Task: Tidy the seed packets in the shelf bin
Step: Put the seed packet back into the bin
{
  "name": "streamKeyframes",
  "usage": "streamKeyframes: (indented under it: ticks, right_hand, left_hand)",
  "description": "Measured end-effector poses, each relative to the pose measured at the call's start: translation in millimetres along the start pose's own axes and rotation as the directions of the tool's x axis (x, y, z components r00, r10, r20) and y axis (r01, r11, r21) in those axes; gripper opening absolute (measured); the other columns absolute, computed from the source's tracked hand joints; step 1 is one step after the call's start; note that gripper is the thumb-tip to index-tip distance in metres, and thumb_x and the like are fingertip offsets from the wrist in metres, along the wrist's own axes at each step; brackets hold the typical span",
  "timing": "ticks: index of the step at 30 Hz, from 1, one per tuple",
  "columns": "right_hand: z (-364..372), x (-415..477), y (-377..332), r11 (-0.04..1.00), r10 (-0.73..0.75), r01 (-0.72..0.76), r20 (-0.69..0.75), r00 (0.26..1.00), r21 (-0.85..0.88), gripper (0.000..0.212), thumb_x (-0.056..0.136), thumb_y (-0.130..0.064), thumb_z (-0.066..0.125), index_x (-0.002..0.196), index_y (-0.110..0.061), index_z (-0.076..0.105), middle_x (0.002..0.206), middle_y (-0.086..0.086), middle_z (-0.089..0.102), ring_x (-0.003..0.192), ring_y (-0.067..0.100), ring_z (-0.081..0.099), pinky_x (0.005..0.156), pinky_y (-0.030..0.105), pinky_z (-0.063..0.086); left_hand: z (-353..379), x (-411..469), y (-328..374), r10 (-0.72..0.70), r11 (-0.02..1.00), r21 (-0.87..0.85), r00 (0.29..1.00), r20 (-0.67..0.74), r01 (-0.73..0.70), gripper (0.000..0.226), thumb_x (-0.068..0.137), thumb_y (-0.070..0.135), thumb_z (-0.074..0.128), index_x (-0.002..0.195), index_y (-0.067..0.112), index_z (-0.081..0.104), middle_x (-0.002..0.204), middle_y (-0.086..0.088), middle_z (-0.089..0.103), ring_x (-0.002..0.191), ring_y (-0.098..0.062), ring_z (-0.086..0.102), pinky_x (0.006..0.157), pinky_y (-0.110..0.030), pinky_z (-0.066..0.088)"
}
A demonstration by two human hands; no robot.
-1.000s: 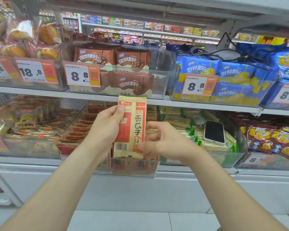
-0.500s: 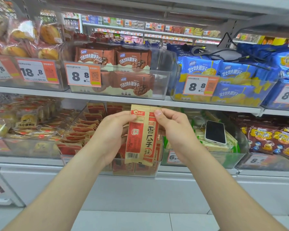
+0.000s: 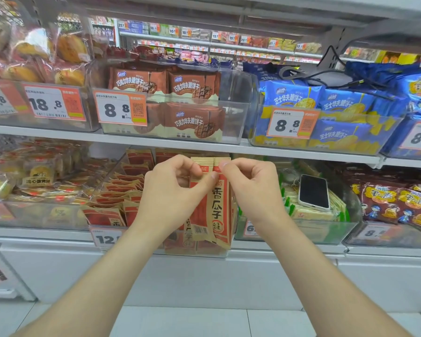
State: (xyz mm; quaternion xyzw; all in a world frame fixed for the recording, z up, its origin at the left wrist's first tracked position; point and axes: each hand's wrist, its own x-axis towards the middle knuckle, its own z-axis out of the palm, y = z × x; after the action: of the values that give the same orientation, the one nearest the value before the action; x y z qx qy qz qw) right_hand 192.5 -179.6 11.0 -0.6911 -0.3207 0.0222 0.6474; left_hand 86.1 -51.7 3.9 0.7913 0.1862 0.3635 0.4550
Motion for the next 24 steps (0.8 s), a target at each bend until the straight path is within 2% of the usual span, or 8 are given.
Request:
streamKeyframes:
  ticks: [2,6,10,12,15,17,19,24]
  right_hand:
    - [0.9,0.7,0.4,1.000,-0.014,0.015,0.014,1.000,-0.028,0.028,0.102,-0.023,0.069,0.081,-0.008,0.080,0.075,0.009,0.077,0.067,0.014,0.068,0.067,0.040,0.057]
    - [3.1,2.0,4.0,0.986,-0.075,0.084,0.066,0.995,-0.142,0.046,0.107,-0.031,0.054,0.075,0.000,0.066,0.073,0.023,0.068,0.062,0.018,0.054,0.066,0.051,0.052]
    - [2.7,3.1,6.2,0.987,-0.065,0.071,0.044,0.997,-0.148,0.047,0.111,-0.032,0.049,0.082,-0.003,0.070,0.074,0.016,0.072,0.068,0.033,0.067,0.070,0.053,0.057]
    - [2.4,3.0,6.0,0.989,-0.053,0.062,0.071,0.996,-0.137,0.047,0.112,-0.036,0.049,0.088,-0.004,0.074,0.078,0.014,0.075,0.078,0.038,0.071,0.073,0.055,0.059]
    - [-3.2,1.1,-0.7,0.995,0.029,-0.009,0.195,0.980,-0.100,0.031,0.110,-0.032,0.059,0.099,-0.012,0.080,0.087,0.006,0.081,0.084,0.028,0.079,0.077,0.049,0.065]
    - [-10.0,-0.7,-4.7,0.986,0.136,-0.093,0.349,0.927,-0.138,0.017,0.104,-0.029,0.069,0.108,-0.018,0.081,0.095,0.001,0.083,0.089,0.020,0.081,0.082,0.045,0.066]
    - [-14.7,-2.3,-4.7,0.973,0.215,-0.150,0.461,0.861,-0.173,0.017,0.102,-0.025,0.073,0.116,-0.019,0.080,0.100,0.000,0.084,0.094,0.018,0.081,0.083,0.045,0.067]
    - [-10.6,0.0,-1.1,0.986,0.165,-0.152,0.342,0.925,-0.063,0.024,0.108,-0.017,0.064,0.128,-0.014,0.077,0.102,0.002,0.084,0.096,0.021,0.081,0.086,0.051,0.066]
  left_hand:
    - [0.8,0.8,0.5,-0.008,1.000,-0.007,1.000,-0.001,0.008,0.014,0.094,0.036,0.080,0.088,0.025,0.075,0.081,0.013,0.080,0.075,-0.006,0.077,0.077,-0.037,0.067]
    - [-0.9,2.9,0.0,-0.058,0.997,-0.039,0.996,0.073,0.061,0.014,0.102,0.026,0.072,0.091,0.024,0.080,0.080,0.009,0.081,0.075,-0.008,0.078,0.078,-0.035,0.066]
    - [-3.6,3.4,0.9,-0.080,0.990,-0.108,0.990,0.114,0.092,0.013,0.103,0.026,0.073,0.093,0.024,0.082,0.084,0.008,0.083,0.081,-0.010,0.080,0.080,-0.038,0.065]
    - [-3.4,2.8,1.4,-0.070,0.991,-0.105,0.994,0.086,0.079,0.013,0.101,0.026,0.074,0.093,0.023,0.083,0.085,0.009,0.083,0.082,-0.008,0.080,0.079,-0.036,0.066]
    - [-4.8,4.3,-1.2,-0.059,0.994,-0.092,0.998,-0.031,0.056,0.014,0.100,0.028,0.077,0.088,0.024,0.084,0.080,0.010,0.081,0.076,-0.006,0.078,0.076,-0.035,0.067]
    - [-7.8,7.0,-4.6,-0.092,0.990,-0.119,0.986,-0.138,0.076,0.020,0.099,0.035,0.076,0.085,0.024,0.083,0.076,0.008,0.081,0.072,-0.010,0.078,0.076,-0.043,0.067]
    - [-12.4,9.8,-5.9,-0.130,0.983,-0.158,0.967,-0.218,0.096,0.026,0.099,0.043,0.076,0.084,0.023,0.083,0.076,0.008,0.081,0.073,-0.011,0.079,0.078,-0.047,0.067]
    - [-18.3,7.0,-4.4,-0.097,0.995,-0.044,0.979,-0.177,0.091,0.025,0.086,0.049,0.087,0.083,0.026,0.078,0.089,0.020,0.080,0.081,0.000,0.077,0.082,-0.042,0.066]
